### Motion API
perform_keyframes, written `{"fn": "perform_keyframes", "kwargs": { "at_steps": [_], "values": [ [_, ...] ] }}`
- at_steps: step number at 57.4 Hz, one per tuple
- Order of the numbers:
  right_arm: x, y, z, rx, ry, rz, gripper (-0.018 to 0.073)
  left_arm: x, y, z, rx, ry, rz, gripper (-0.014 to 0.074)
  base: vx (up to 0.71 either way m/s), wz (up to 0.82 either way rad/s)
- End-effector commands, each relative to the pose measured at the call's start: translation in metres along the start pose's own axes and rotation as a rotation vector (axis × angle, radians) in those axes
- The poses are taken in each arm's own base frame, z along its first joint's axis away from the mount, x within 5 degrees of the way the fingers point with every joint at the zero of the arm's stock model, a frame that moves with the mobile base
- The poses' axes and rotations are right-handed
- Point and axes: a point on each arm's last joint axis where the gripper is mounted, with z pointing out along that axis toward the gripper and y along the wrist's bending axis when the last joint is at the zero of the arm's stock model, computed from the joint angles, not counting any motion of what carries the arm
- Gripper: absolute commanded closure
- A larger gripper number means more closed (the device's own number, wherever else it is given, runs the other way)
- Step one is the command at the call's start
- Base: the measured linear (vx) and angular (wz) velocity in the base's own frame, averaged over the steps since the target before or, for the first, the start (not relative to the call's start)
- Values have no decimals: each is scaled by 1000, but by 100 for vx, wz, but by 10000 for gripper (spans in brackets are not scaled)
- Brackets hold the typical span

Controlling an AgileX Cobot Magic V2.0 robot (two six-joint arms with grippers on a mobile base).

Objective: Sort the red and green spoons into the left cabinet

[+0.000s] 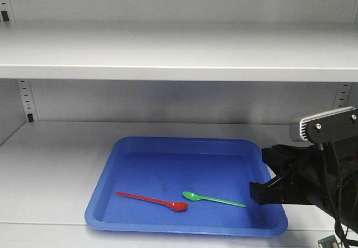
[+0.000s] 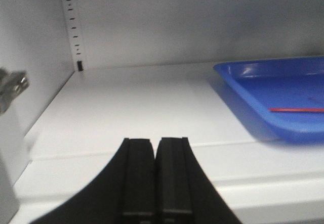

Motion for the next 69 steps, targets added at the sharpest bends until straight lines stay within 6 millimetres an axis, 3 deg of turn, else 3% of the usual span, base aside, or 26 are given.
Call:
{"fn": "perform_keyframes", "kwargs": {
  "at_steps": [1,19,52,69],
  "values": [
    [-15,-1,-8,-17,-54,28,564,0,1,-10,-8,-95,-20,597,0,0],
    [-15,-1,-8,-17,-54,28,564,44,5,-26,-63,-98,-28,597,0,0],
    [-15,-1,-8,-17,-54,30,564,46,6,-26,-68,-76,-29,597,0,0],
    [-11,13,1,-146,-59,-54,564,46,6,-26,-68,-76,-29,597,0,0]
  ]
}}
